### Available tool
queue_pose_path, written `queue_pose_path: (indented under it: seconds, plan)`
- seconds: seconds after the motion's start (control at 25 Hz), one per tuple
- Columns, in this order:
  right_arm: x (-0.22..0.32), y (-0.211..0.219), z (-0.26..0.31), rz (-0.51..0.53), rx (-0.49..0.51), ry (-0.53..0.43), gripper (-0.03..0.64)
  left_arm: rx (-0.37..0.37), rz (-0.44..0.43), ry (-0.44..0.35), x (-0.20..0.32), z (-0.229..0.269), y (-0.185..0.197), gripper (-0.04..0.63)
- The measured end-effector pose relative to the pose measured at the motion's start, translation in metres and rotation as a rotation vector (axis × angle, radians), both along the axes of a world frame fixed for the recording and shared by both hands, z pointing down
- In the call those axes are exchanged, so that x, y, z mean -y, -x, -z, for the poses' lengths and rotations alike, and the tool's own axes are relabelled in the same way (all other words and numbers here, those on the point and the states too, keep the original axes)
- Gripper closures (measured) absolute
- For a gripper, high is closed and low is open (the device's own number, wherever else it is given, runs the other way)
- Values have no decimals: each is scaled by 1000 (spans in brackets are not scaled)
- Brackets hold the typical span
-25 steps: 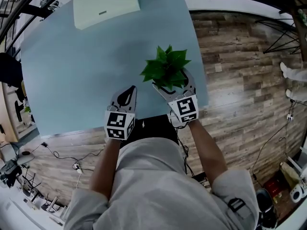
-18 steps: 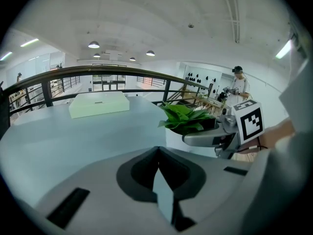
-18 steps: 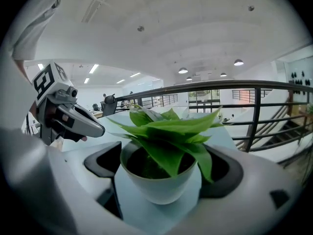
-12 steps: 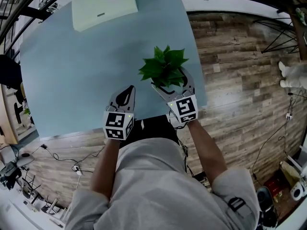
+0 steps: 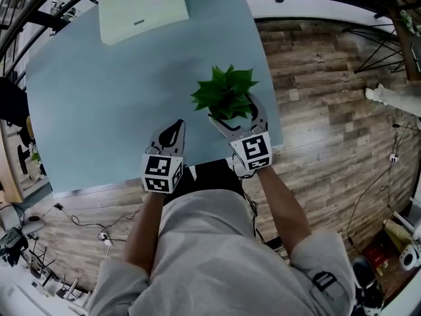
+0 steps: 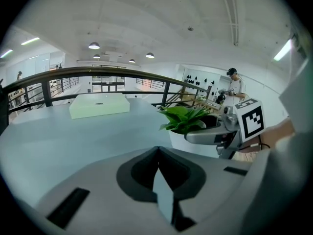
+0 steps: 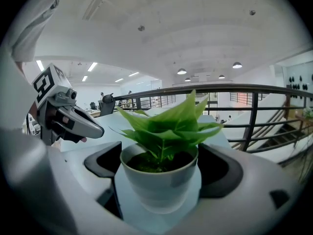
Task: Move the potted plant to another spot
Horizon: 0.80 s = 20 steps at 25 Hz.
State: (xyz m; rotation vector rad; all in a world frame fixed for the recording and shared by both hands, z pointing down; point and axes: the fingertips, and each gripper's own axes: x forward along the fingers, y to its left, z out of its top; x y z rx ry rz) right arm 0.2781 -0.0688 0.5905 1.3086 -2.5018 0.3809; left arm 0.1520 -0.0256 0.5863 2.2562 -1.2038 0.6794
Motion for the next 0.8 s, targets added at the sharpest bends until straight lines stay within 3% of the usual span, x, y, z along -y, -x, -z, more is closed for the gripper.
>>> queue_pose_path:
  seconds: [0.8]
  plan:
    - [15,60,51,54,-15,-83,129,-34,80,-74,17,26,67,583]
